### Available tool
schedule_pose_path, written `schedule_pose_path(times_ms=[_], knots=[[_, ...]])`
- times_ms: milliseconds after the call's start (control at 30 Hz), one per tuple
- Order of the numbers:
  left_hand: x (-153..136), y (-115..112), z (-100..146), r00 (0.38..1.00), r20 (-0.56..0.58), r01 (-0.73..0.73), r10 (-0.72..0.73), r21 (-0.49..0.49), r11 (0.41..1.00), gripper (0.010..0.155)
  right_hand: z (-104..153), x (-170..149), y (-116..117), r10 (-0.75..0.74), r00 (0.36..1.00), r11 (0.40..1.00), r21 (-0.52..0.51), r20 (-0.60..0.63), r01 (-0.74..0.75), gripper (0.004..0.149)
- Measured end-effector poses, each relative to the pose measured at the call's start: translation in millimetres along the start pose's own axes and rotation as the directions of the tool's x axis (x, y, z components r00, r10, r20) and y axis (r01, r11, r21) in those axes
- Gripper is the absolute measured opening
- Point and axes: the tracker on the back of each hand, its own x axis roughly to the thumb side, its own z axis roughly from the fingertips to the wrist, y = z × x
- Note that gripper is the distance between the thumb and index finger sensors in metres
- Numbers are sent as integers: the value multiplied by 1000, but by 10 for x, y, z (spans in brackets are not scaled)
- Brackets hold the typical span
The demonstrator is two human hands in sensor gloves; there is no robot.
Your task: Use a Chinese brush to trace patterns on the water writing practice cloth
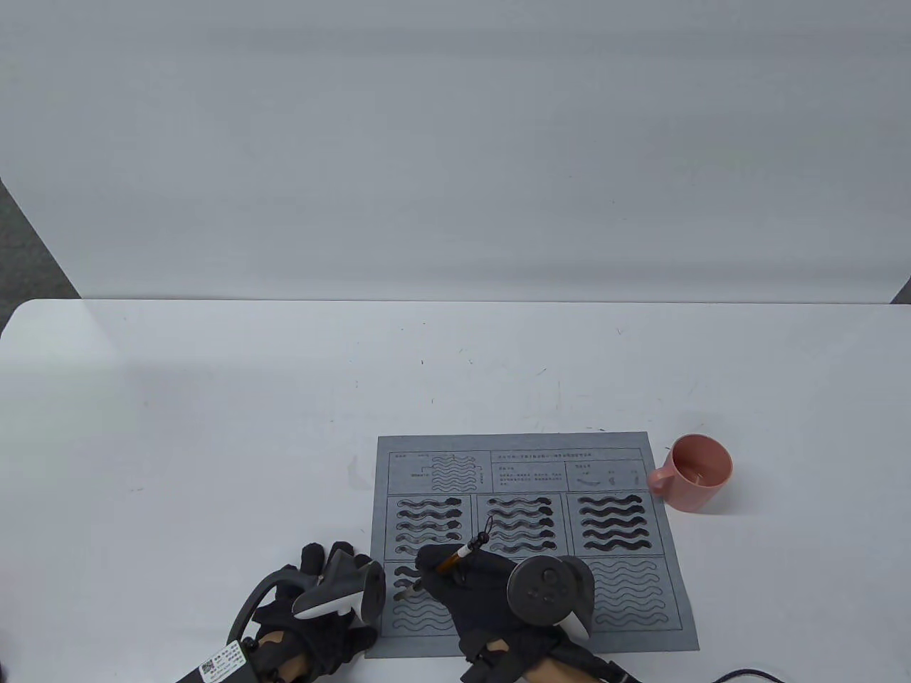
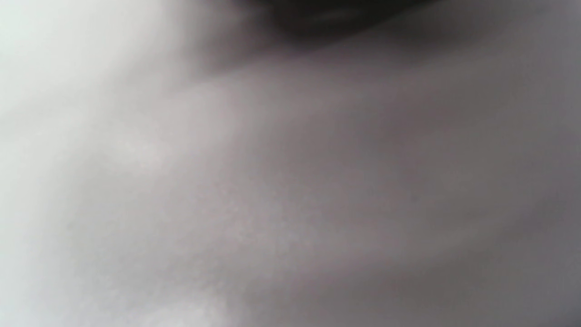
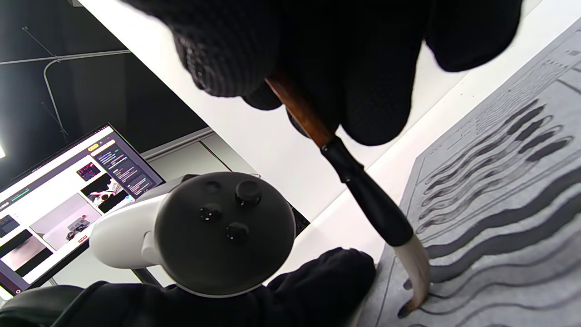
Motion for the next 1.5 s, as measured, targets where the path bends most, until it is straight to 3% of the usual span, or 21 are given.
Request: schedule_pose_path(times_ms=[1500], knots=[[0,0,0,1000,0,0,0,0,1000,93,44,-58,-115,-5,999,998,-69,-35,2,36]])
